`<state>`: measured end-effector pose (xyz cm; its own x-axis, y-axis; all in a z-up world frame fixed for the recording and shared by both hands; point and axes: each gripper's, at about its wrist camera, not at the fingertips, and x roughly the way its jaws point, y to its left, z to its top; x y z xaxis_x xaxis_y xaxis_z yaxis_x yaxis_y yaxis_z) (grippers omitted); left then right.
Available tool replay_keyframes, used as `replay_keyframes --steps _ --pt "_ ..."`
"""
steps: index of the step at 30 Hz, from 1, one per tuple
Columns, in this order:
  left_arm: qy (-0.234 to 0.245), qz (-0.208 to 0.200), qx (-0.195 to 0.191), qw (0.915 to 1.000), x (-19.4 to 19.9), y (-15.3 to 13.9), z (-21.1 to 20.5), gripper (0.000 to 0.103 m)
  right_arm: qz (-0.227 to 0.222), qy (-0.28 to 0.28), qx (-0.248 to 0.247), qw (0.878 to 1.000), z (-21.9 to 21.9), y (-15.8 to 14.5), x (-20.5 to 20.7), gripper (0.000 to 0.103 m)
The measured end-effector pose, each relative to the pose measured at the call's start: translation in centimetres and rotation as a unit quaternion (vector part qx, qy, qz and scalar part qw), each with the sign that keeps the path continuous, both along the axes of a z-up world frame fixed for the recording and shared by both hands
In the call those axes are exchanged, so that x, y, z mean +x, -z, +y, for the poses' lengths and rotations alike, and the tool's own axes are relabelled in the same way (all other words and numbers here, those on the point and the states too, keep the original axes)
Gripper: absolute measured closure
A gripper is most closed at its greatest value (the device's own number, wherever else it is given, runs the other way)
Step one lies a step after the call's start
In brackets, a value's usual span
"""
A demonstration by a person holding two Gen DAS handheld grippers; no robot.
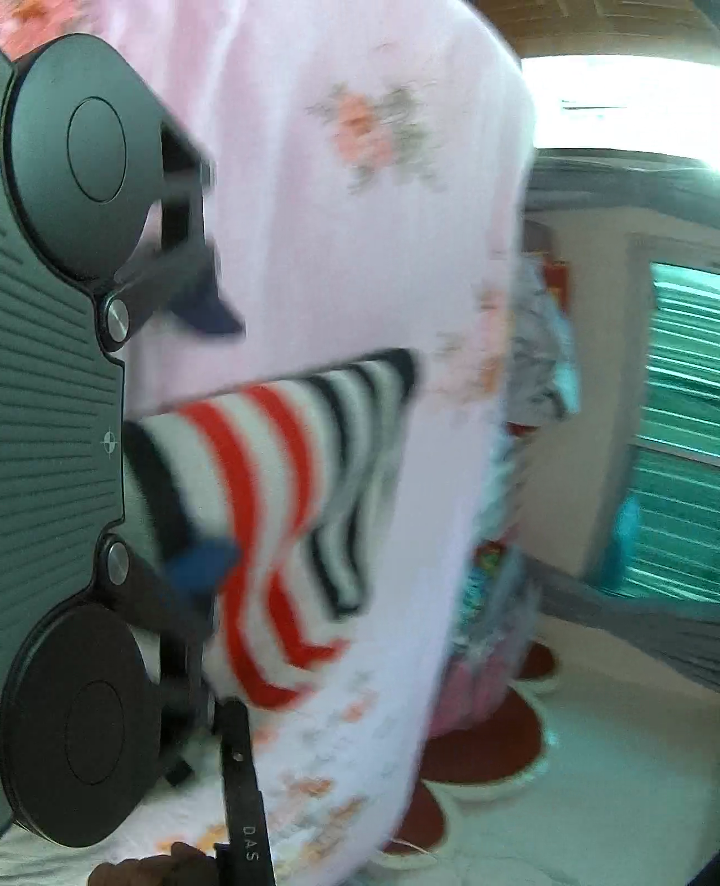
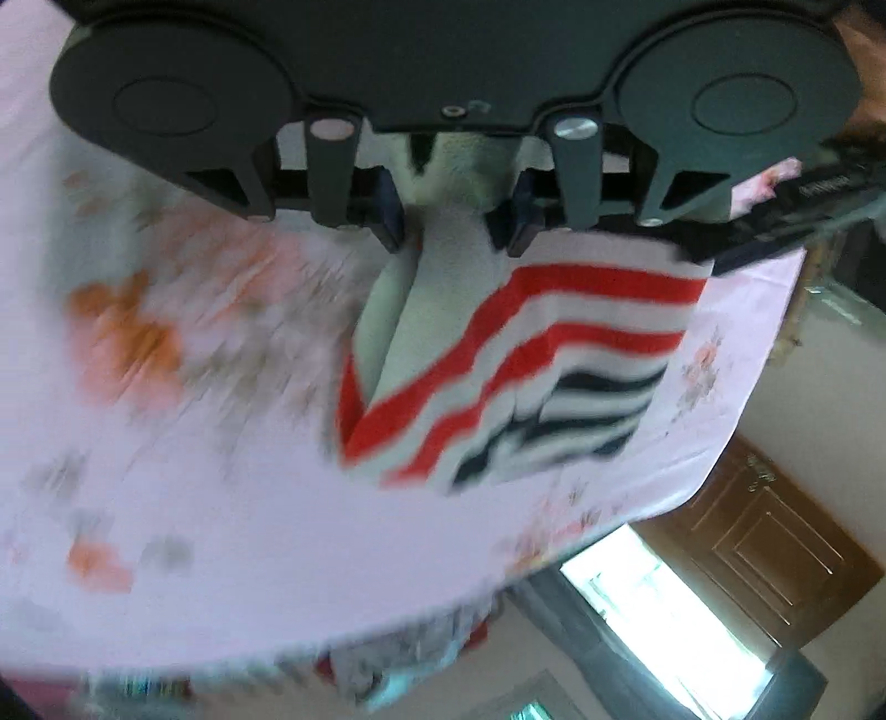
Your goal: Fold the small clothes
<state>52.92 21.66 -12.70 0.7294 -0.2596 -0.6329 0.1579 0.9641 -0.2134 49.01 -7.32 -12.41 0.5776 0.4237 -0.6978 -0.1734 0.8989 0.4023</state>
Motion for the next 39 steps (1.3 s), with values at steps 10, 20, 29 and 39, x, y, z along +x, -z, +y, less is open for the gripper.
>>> replay_keyframes --steps 10,20,29,39 --pt "0.084 0.042 0.059 0.9939 4.2 2.3 -4.0 0.057 -0.003 -0.050 -0.111 0.993 2.9 2.0 4.4 0.093" --pt "0.086 0.019 0.060 0.9943 -3.1 -0.9 -2.7 0.074 -0.057 -0.087 -0.109 0.989 3.5 -3.0 -4.3 0.095" --pt "0.081 0.036 0.101 0.9909 -7.4 1.6 -3.4 0.074 -0.016 -0.108 -0.168 0.980 4.4 1.0 -6.2 0.100" --pt "0.033 0.030 0.108 0.9932 -9.2 1.4 -4.1 0.074 -0.035 -0.088 -0.151 0.984 3.5 -0.3 -8.8 0.093"
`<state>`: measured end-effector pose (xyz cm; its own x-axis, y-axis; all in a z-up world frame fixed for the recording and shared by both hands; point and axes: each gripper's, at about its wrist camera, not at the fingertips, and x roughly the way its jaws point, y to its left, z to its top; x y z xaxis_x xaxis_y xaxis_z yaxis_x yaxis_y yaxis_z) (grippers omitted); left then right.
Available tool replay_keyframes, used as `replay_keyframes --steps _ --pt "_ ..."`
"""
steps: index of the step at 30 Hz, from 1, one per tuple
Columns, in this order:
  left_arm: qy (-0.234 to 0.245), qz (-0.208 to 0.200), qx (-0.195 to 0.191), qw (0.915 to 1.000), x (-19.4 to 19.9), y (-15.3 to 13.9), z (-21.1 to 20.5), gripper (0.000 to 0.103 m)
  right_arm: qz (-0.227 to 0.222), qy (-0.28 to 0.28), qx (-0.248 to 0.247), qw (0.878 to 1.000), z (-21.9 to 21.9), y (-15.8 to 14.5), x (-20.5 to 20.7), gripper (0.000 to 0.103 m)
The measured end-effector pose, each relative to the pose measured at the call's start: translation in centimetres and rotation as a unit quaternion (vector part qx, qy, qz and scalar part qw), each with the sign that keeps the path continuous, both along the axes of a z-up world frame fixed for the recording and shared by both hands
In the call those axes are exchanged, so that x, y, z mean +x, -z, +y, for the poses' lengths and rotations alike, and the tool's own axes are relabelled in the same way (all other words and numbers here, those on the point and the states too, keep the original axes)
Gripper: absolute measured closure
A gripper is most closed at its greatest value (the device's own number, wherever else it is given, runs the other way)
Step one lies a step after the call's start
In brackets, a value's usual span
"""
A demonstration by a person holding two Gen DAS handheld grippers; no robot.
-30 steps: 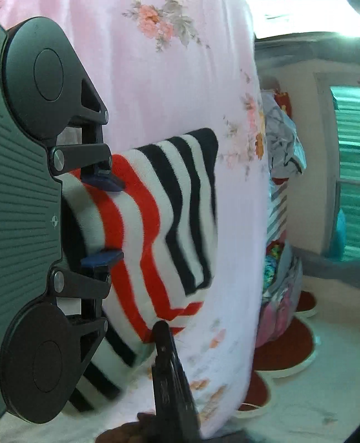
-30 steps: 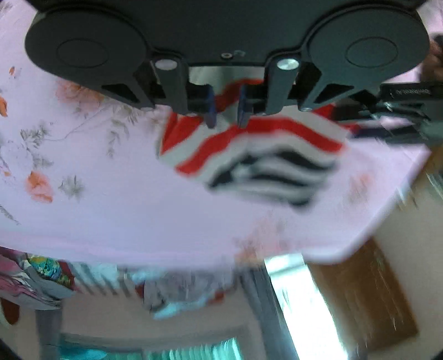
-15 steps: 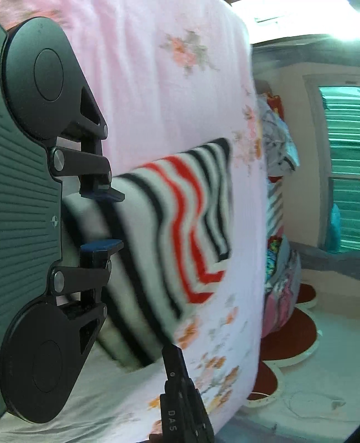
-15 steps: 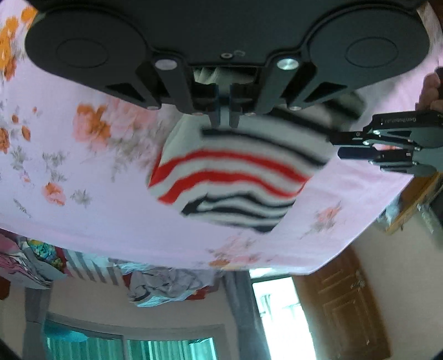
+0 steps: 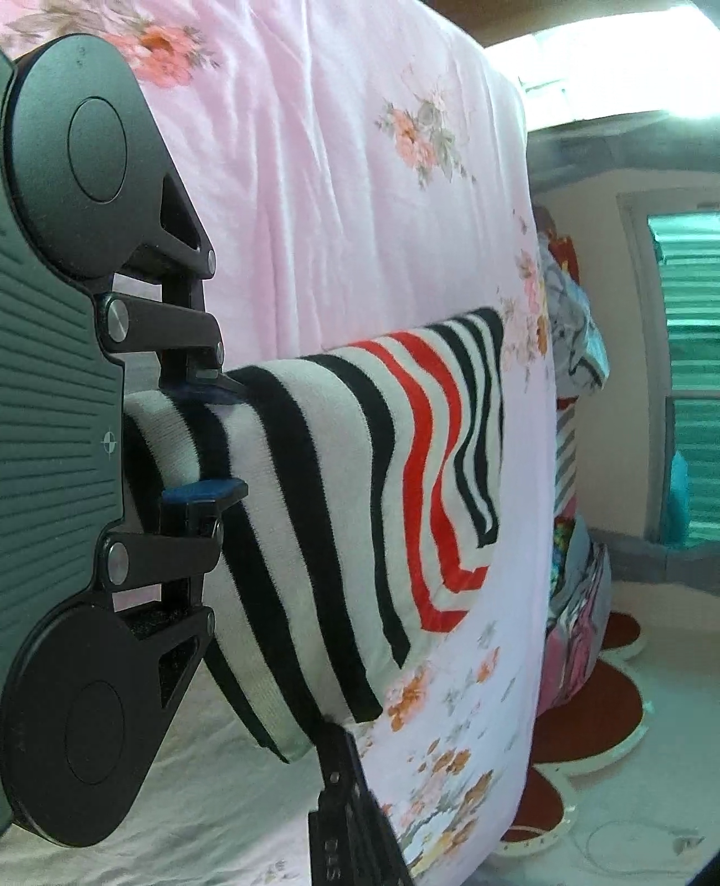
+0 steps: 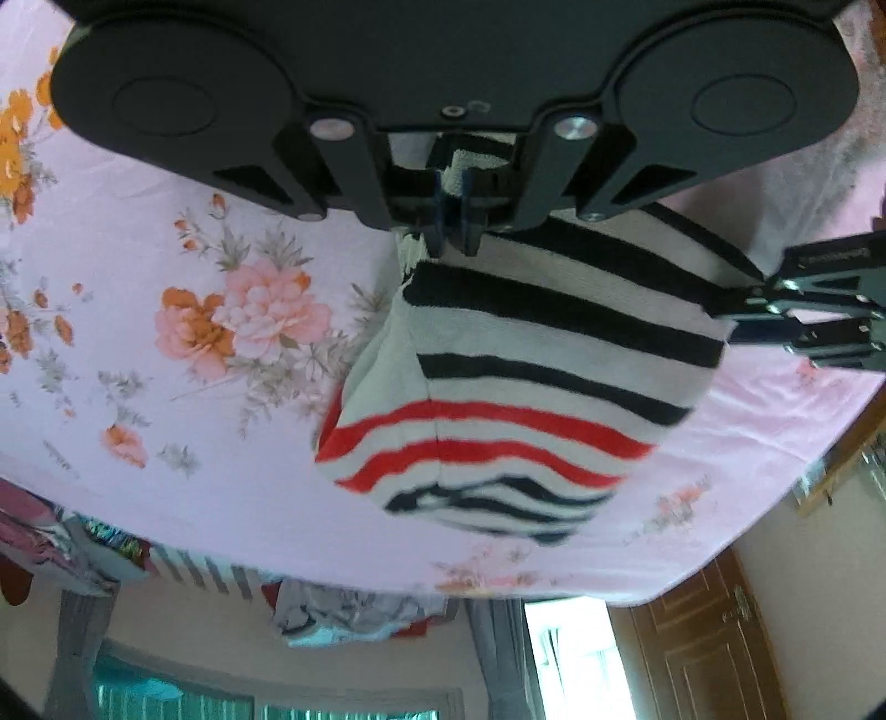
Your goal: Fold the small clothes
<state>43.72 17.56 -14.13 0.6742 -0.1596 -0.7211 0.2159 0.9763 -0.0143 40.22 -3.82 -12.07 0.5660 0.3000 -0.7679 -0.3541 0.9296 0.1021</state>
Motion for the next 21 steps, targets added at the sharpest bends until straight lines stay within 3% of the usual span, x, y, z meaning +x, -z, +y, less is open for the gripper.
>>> replay_keyframes --steps 10,11,13,14,15,21 --pt "-0.026 -0.020 0.009 0.9994 -4.6 -1.7 -1.6 0.073 -0.030 0.020 0.006 0.999 -2.3 -2.0 -5.2 0.086" --pt "-0.032 -0.024 0.011 0.9991 -5.4 -1.9 -1.9 0.070 -0.035 0.021 0.005 0.999 -2.5 -2.2 -5.8 0.079" --pt "-0.049 -0.043 0.015 0.9977 -6.9 -2.4 -2.2 0.018 -0.044 0.034 0.002 0.998 -2.9 -2.6 -6.8 0.049" --pt "-0.062 -0.067 0.021 0.9956 -7.9 -2.8 -2.5 0.001 -0.055 0.046 -0.003 0.997 -3.1 -2.9 -7.4 0.015" --pt "-0.064 -0.089 0.026 0.9936 -9.0 -3.2 -2.8 0.000 -0.069 0.055 -0.009 0.996 -3.3 -3.2 -8.3 0.000" --pt "-0.064 -0.095 0.022 0.9932 -13.6 -5.6 -4.7 0.000 -0.091 0.077 -0.013 0.993 -4.6 -5.2 -13.3 0.000"
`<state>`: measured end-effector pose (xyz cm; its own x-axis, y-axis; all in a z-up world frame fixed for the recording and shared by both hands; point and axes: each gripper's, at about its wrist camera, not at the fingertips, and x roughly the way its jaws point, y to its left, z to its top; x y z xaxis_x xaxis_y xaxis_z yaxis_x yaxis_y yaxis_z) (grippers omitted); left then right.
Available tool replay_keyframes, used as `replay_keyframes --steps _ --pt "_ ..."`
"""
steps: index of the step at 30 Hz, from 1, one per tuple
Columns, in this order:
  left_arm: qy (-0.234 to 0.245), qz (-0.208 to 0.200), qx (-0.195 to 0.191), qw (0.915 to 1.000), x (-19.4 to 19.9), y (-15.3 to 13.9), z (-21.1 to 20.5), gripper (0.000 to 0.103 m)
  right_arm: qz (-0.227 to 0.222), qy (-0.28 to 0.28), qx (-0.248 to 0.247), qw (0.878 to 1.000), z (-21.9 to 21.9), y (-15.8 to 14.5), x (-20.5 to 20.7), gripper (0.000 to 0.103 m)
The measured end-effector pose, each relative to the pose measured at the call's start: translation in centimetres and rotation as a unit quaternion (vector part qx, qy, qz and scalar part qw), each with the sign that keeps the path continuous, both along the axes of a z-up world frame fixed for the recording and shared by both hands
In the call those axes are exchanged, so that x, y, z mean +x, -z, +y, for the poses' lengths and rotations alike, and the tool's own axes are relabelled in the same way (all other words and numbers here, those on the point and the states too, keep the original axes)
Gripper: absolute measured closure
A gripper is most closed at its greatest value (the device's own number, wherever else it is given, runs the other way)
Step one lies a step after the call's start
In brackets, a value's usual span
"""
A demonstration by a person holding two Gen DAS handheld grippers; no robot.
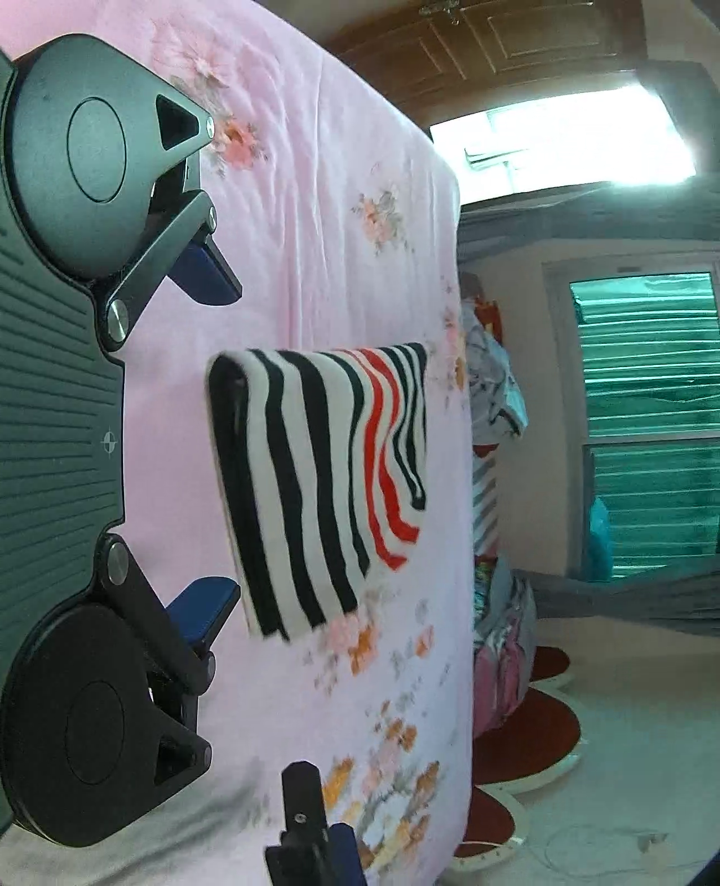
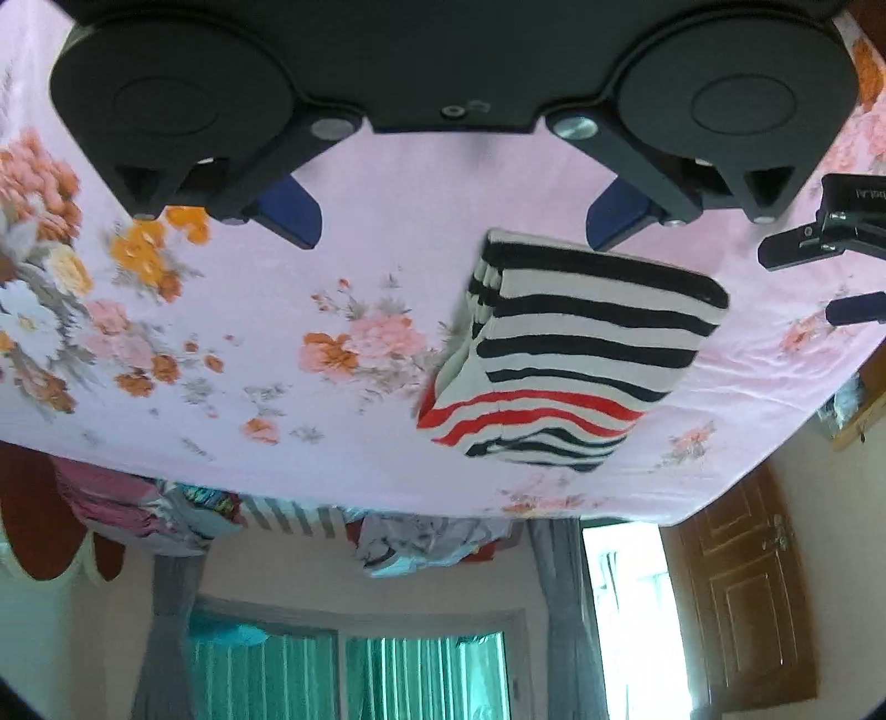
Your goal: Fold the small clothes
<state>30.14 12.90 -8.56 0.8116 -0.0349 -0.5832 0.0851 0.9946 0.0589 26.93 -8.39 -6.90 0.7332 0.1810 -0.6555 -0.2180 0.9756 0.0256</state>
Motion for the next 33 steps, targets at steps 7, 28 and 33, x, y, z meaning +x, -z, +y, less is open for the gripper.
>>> replay_keyframes --steps 7,28,33 --pt "-0.014 -0.031 0.000 0.9994 -7.5 -4.3 -2.0 0.000 -0.034 0.025 0.013 0.999 -1.1 -3.6 -7.3 0.000" --pt "-0.018 -0.099 -0.015 0.9948 -20.6 -10.1 -3.8 0.000 -0.102 0.038 0.032 0.994 -2.4 -8.5 -19.5 0.000" --pt "-0.019 -0.098 -0.019 0.9948 -21.0 -10.0 -3.7 0.000 -0.107 0.036 0.023 0.993 -2.0 -8.8 -19.9 0.000"
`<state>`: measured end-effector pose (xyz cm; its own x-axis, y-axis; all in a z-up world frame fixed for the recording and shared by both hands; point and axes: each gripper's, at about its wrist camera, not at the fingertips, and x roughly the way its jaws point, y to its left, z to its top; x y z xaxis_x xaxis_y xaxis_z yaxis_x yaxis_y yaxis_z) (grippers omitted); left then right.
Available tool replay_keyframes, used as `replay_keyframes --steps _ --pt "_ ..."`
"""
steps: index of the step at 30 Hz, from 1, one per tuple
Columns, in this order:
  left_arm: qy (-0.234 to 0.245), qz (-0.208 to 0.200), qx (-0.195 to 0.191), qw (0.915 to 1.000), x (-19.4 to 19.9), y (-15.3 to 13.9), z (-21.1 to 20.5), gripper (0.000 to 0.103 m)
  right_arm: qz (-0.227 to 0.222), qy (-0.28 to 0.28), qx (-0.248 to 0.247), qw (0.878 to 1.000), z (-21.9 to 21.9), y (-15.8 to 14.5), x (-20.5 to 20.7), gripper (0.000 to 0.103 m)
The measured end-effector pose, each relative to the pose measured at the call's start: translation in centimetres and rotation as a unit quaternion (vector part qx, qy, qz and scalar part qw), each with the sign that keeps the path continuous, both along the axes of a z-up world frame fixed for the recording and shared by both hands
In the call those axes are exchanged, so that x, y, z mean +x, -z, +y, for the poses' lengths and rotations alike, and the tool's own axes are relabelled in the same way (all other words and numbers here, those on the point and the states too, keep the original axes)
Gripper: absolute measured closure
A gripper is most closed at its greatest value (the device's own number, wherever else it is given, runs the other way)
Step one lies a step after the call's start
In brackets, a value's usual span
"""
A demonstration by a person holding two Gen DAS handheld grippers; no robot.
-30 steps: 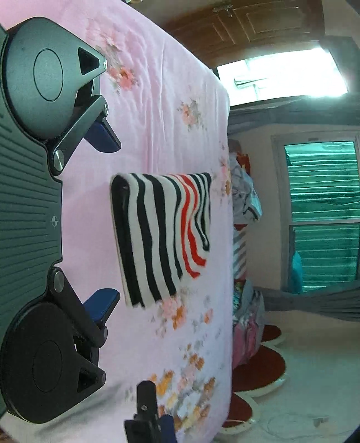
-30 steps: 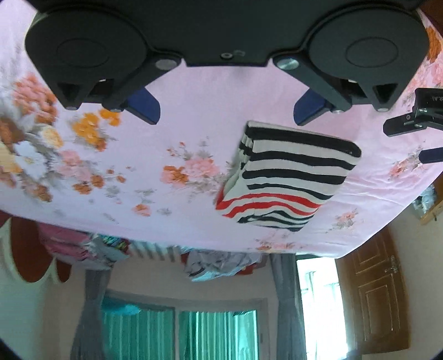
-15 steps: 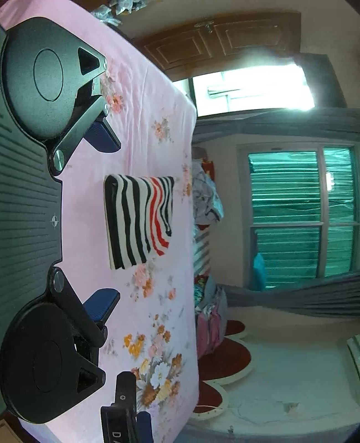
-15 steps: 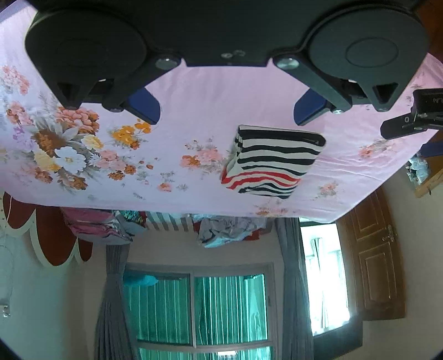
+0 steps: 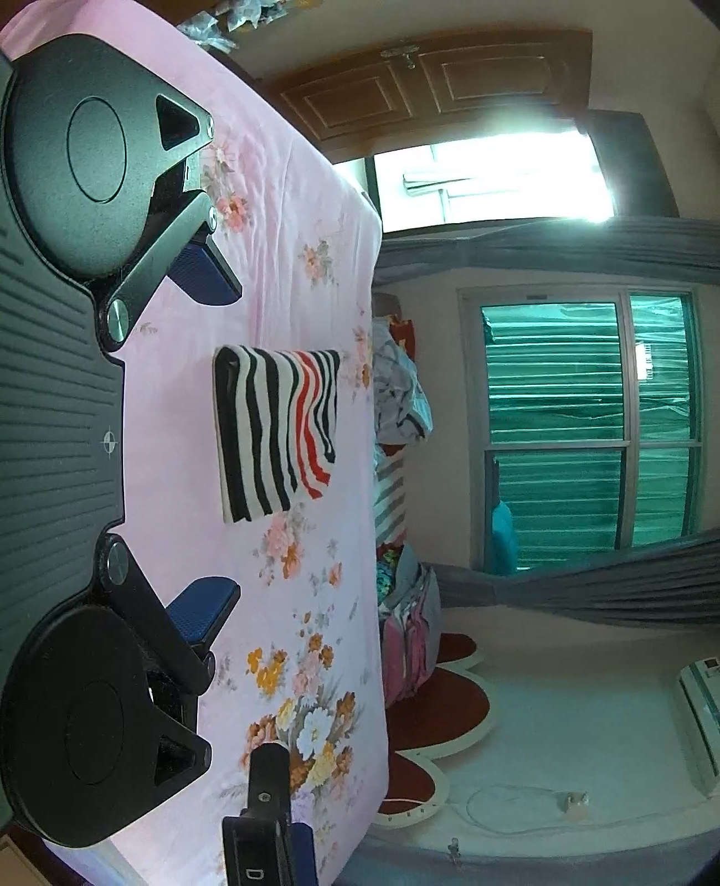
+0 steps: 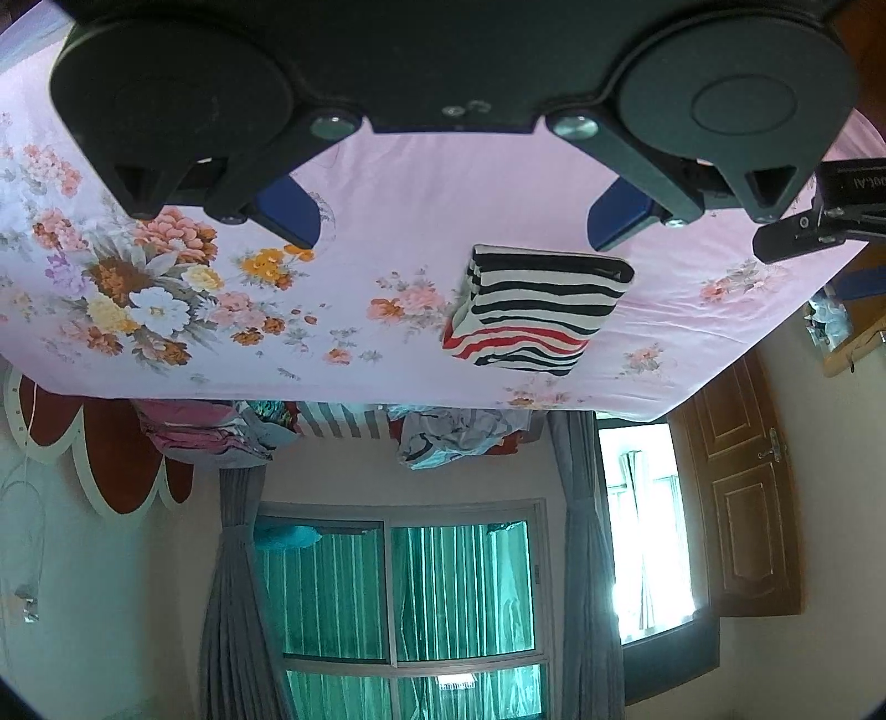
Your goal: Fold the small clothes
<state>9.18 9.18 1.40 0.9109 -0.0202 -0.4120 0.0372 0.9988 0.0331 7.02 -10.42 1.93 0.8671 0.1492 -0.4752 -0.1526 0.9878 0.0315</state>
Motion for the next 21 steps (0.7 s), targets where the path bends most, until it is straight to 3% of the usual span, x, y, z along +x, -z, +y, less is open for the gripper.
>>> replay_keyframes --steps 21 --pt "0.007 -0.006 -0.008 0.9999 0.50 -0.11 0.42 0.000 -0.001 0.000 -0.011 1.000 0.89 -0.34 -0.01 0.000"
